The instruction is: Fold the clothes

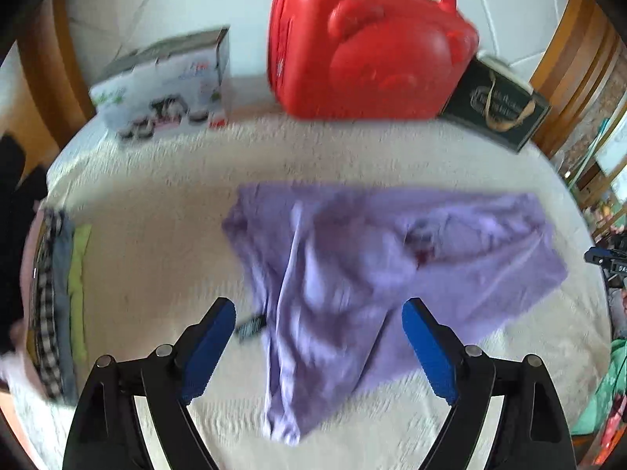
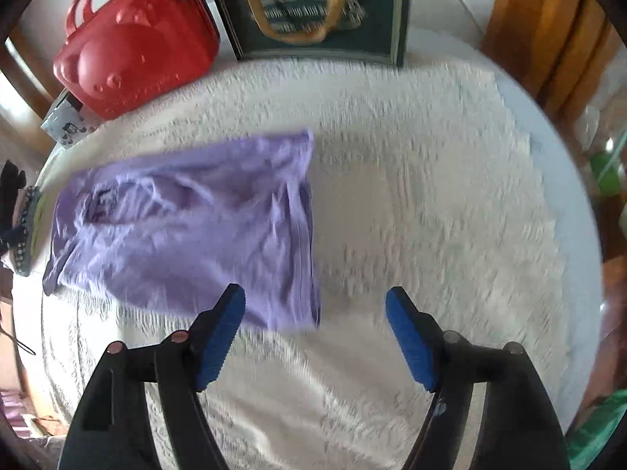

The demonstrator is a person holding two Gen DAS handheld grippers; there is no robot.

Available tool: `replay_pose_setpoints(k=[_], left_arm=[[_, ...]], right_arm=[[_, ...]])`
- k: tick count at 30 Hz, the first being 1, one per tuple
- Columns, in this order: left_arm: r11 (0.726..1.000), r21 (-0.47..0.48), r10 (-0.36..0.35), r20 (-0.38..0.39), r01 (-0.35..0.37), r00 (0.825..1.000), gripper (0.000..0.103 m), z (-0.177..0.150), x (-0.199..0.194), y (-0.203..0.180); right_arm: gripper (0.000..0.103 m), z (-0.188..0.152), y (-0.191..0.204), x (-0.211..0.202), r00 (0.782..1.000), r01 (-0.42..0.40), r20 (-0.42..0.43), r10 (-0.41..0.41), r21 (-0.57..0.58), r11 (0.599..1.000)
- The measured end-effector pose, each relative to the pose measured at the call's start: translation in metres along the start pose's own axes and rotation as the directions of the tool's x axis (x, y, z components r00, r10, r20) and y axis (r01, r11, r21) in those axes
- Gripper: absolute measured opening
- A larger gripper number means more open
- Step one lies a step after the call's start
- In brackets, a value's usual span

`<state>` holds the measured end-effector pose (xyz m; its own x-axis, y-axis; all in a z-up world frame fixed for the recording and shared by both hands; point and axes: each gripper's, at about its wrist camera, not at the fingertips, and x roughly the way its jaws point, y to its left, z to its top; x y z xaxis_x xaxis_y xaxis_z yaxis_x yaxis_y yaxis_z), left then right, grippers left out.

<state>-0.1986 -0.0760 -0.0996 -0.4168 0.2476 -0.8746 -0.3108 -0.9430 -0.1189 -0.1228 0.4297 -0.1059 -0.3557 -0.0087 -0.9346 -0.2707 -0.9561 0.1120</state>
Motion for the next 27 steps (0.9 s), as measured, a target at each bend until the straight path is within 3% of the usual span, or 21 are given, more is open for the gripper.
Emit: replay_pose_setpoints(k=[6,9,12,13,14,15,16,17,22,24,25,27], left_arm=[[0.998,-0.057,0.022,-0.074,-0.027,0.997,0.088,-0.051,0.027,0.006],[0.996,-0.063,0.064,-0.078,-0.069,0.995,0.088,-0.063,0.040,0.007],[0.994,-0.089,0.052,-0.099,-0.061,0.994,0.086,-0.067,0.053,0.007],[0.994,-0.090,0.053,-0.115,-0.064,0.992,0.079,-0.069,0.058,0.006],[0.993,-0.081,0.076,-0.122,-0.086,0.990,0.056,-0.070,0.059,0.006],[0.991,-0.067,0.107,-0.125,-0.116,0.986,0.049,-0.070,0.059,0.005],[0.989,-0.064,0.122,-0.129,-0.131,0.984,0.027,-0.069,0.058,0.007],[0.989,-0.072,0.117,-0.136,-0.127,0.984,0.021,-0.068,0.054,0.009],[0.990,-0.075,0.107,-0.188,-0.123,0.976,0.020,-0.070,0.047,0.024],[0.993,-0.080,0.070,-0.211,-0.089,0.975,0.021,-0.072,0.050,0.027],[0.994,-0.092,0.045,-0.219,-0.066,0.975,0.026,-0.072,0.049,0.029],[0.992,-0.121,-0.004,-0.196,-0.020,0.981,0.053,-0.067,0.034,0.032]], right_arm=[[0.074,-0.033,0.001,0.025,0.998,-0.047,-0.030,0.050,0.092,0.995],[0.074,-0.036,0.006,0.030,0.999,-0.052,0.003,0.052,0.110,0.993],[0.074,-0.031,0.016,0.042,0.998,-0.058,0.032,0.054,0.128,0.990],[0.074,-0.030,0.020,0.048,0.998,-0.057,0.031,0.053,0.133,0.990],[0.071,-0.030,0.027,0.051,1.000,-0.006,0.017,0.005,0.102,0.995],[0.034,-0.030,0.033,0.054,0.999,0.046,0.004,-0.046,0.069,0.997],[0.008,-0.030,0.043,0.052,0.994,0.108,-0.005,-0.108,0.014,0.994],[0.008,-0.031,0.043,0.045,0.995,0.097,-0.009,-0.097,0.023,0.995],[0.008,-0.042,0.030,0.010,0.997,0.033,-0.068,-0.027,0.086,0.996],[0.014,-0.047,0.019,0.018,0.990,0.068,-0.131,-0.056,0.084,0.994],[0.022,-0.050,0.015,0.027,0.977,0.118,-0.186,-0.105,0.063,0.991],[0.035,-0.053,0.012,0.024,0.969,0.169,-0.191,-0.155,0.058,0.984]])
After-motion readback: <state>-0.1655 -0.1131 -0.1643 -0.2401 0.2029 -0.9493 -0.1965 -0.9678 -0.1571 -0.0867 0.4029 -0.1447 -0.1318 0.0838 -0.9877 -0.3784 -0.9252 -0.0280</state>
